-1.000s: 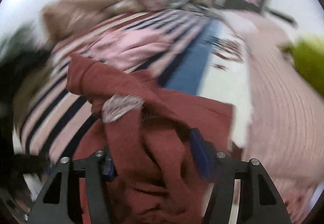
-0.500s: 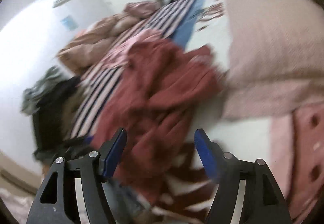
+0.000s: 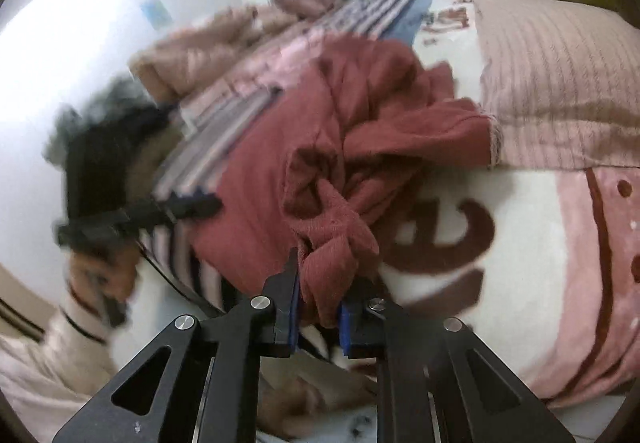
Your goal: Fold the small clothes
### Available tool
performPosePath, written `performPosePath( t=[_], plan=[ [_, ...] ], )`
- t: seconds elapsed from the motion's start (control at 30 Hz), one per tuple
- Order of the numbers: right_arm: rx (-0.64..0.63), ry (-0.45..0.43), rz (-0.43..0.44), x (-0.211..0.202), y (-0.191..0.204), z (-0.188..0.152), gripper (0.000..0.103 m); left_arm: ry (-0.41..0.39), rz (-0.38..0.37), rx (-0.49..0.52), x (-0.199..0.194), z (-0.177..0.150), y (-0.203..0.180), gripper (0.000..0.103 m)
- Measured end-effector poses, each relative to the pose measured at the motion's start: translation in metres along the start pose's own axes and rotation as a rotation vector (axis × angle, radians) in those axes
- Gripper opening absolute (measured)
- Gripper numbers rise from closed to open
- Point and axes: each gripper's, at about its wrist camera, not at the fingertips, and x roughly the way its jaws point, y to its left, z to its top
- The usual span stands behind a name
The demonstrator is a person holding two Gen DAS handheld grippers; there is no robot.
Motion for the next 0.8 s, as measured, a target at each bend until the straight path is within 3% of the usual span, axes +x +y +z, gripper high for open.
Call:
performPosePath(
  t=[0.07,0.1,0.13,0.2,0.3,0.4,0.53,0.6,0.67,0.7,0.73,0.8],
  plan=[
    [0.04,-0.03,0.012,-0.01,-0.007,0.007,0.023,-0.011,0.008,-0.005,-0.002,0.0,0.0,0.04],
    [0.051,-0.06,0.016,-0.018,-0.01,0.011,0.035,-0.017,0.01,-0.006,-0.004,0.0,-0.001,0.041],
    [0.06,-0.099,0.012,-0.027,-0.013,0.017,0.055,-0.022,0.008,-0.007,-0.006,0.001,0.0,0.044],
    [0.076,-0.152,-0.007,-0.038,-0.023,0.031,0.077,-0.024,0.006,-0.01,-0.008,0.001,0.001,0.051],
    [0.139,-0.174,-0.044,-0.03,-0.042,0.051,0.08,-0.026,0.013,-0.02,-0.007,0.001,0.001,0.054],
    [0.109,-0.158,0.006,-0.009,-0.041,0.065,0.08,-0.025,0.007,-0.026,-0.007,0.0,-0.001,0.054],
    [0.157,-0.024,0.099,0.035,-0.045,0.081,0.08,-0.012,0.025,-0.004,-0.006,-0.002,-0.005,0.054],
    [0.18,0.003,0.11,0.048,-0.045,0.082,0.08,-0.006,0.024,-0.006,-0.005,-0.002,-0.005,0.054],
    [0.156,-0.029,0.088,0.046,-0.041,0.082,0.066,-0.003,0.026,-0.008,-0.004,-0.003,-0.006,0.054],
    [0.156,-0.04,0.099,0.045,-0.041,0.083,0.037,-0.004,0.023,-0.008,-0.004,-0.003,-0.006,0.054],
    [0.168,-0.049,0.128,0.044,-0.042,0.083,0.021,-0.005,0.019,-0.009,-0.004,-0.003,-0.006,0.054],
    [0.185,-0.062,0.186,0.04,-0.046,0.078,0.017,-0.007,0.011,-0.009,-0.004,-0.002,-0.006,0.054]
  ],
)
